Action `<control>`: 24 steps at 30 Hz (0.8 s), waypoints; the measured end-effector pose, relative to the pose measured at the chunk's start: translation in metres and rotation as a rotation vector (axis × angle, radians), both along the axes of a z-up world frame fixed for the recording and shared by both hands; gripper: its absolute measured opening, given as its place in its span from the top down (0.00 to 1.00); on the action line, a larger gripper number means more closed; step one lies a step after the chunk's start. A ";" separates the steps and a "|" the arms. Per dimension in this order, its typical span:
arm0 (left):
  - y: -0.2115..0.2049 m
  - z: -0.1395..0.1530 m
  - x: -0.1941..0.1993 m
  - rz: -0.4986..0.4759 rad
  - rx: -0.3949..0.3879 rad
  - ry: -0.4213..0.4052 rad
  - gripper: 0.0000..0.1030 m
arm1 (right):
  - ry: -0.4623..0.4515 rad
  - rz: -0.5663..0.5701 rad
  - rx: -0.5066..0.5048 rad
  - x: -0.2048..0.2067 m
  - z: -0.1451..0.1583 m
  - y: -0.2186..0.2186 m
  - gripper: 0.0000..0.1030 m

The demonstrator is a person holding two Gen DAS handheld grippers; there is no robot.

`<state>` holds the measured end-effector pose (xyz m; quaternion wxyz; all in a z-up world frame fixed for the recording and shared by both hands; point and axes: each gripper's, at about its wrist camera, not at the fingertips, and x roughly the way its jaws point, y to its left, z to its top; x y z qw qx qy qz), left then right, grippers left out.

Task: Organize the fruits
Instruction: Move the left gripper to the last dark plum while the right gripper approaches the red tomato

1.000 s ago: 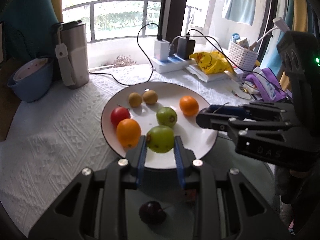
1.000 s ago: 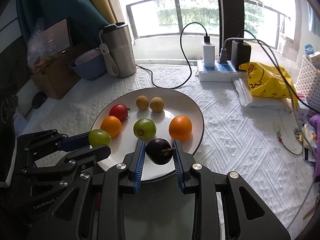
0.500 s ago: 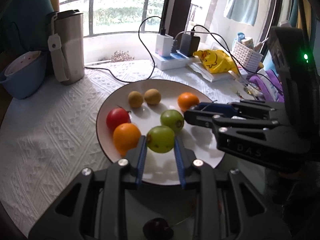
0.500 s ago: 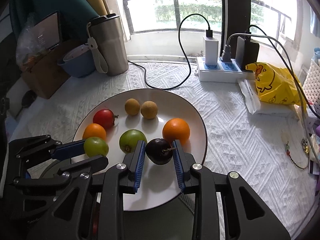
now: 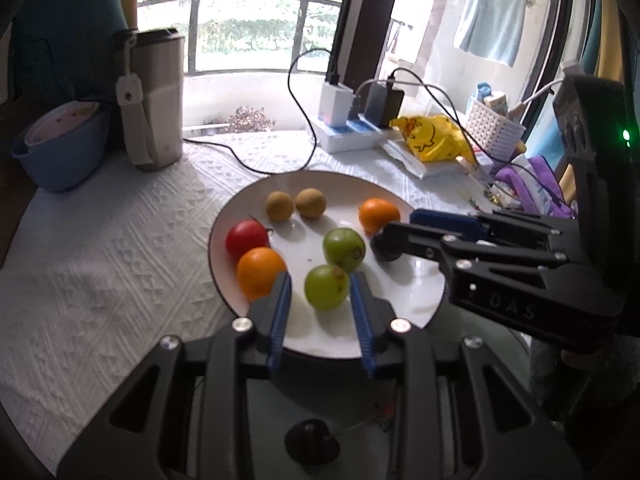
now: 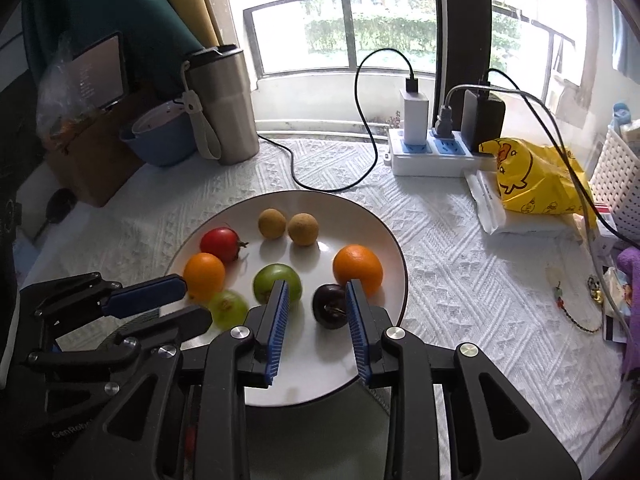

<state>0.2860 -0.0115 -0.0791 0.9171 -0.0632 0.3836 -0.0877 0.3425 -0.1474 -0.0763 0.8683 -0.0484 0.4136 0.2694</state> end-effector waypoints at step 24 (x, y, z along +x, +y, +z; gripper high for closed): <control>0.020 0.036 -0.085 0.041 -0.006 -0.111 0.56 | -0.081 0.003 -0.008 -0.084 0.043 0.001 0.70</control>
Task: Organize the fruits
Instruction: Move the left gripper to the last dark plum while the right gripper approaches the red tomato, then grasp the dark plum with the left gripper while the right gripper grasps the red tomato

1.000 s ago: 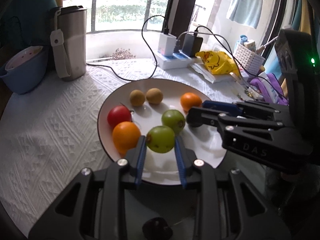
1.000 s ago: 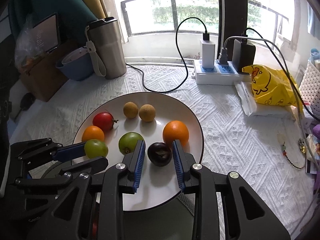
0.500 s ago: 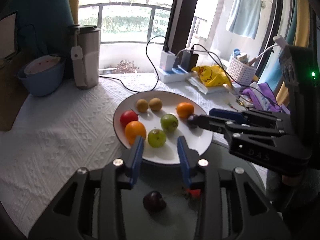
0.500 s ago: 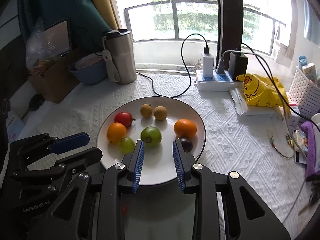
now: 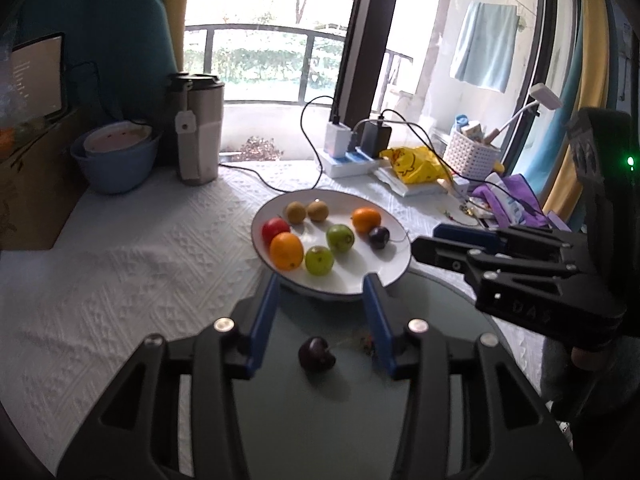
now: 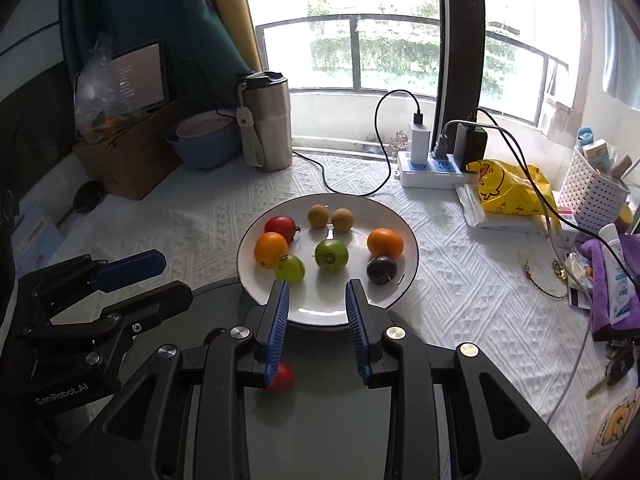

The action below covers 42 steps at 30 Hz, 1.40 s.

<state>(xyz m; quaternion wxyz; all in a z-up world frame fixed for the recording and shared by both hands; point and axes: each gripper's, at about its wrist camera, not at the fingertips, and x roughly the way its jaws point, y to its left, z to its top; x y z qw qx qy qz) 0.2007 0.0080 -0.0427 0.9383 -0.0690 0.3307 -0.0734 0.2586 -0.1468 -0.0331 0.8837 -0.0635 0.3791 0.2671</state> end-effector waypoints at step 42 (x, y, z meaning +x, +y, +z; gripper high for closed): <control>0.008 -0.060 -0.018 0.018 -0.014 0.124 0.55 | 0.173 0.098 0.013 -0.028 -0.072 0.018 0.70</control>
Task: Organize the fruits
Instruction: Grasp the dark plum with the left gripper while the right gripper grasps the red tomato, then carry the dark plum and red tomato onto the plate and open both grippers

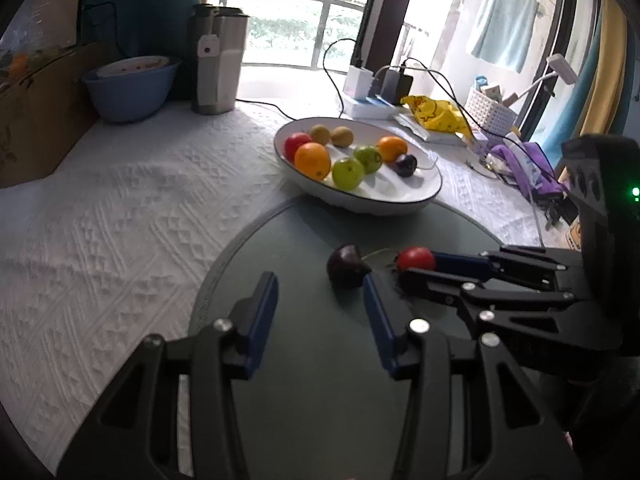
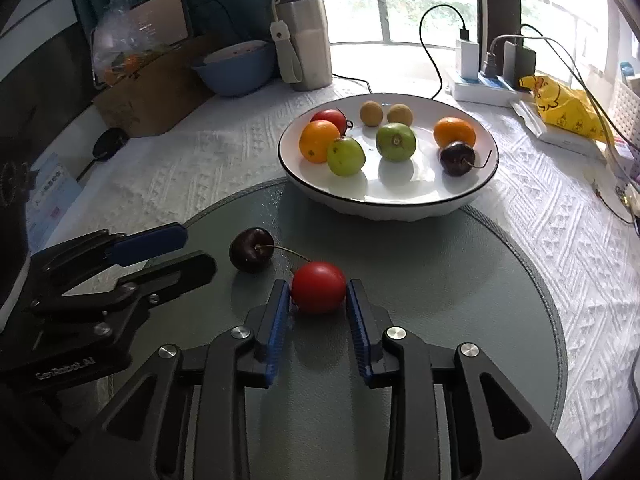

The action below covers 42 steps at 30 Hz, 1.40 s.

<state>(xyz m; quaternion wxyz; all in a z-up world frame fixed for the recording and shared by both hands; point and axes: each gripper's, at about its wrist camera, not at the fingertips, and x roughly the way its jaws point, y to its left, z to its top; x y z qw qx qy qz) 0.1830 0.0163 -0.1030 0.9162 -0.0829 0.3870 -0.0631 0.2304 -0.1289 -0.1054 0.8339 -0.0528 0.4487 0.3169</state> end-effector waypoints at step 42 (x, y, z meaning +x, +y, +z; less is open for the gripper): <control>-0.046 0.030 0.037 -0.099 0.106 -0.014 0.72 | -0.090 -0.095 0.051 0.020 0.040 -0.054 0.70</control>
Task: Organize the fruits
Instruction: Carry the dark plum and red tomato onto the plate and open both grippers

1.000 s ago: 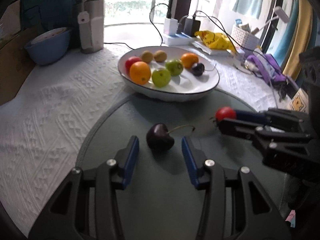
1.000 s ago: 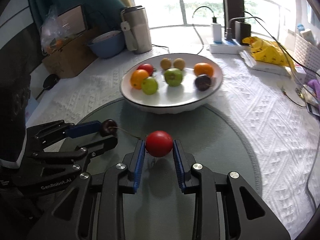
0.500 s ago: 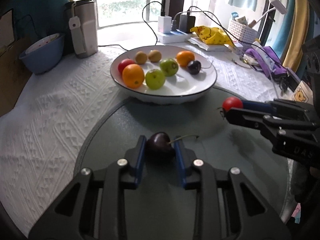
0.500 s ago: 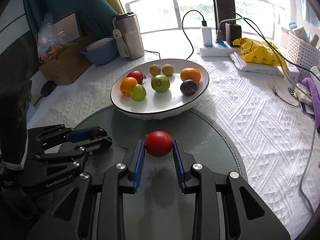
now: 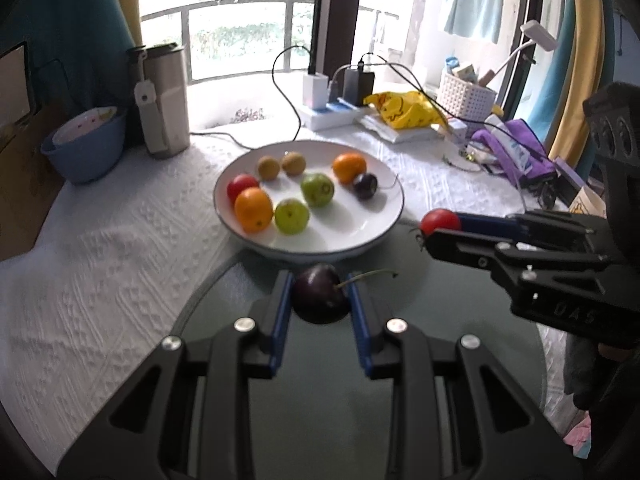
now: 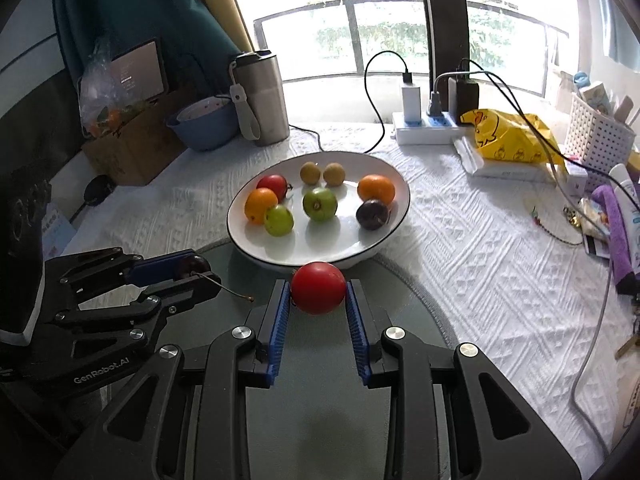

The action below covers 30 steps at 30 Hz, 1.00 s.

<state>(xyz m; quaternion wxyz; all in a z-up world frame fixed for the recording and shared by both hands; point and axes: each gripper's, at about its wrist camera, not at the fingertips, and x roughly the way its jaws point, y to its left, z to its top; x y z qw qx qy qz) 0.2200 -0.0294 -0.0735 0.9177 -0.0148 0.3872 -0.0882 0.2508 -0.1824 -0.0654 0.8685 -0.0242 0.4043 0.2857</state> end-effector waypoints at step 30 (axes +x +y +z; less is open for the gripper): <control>0.001 -0.023 0.071 -0.019 -0.034 0.065 0.71 | 0.053 0.026 -0.002 0.070 -0.020 0.018 0.70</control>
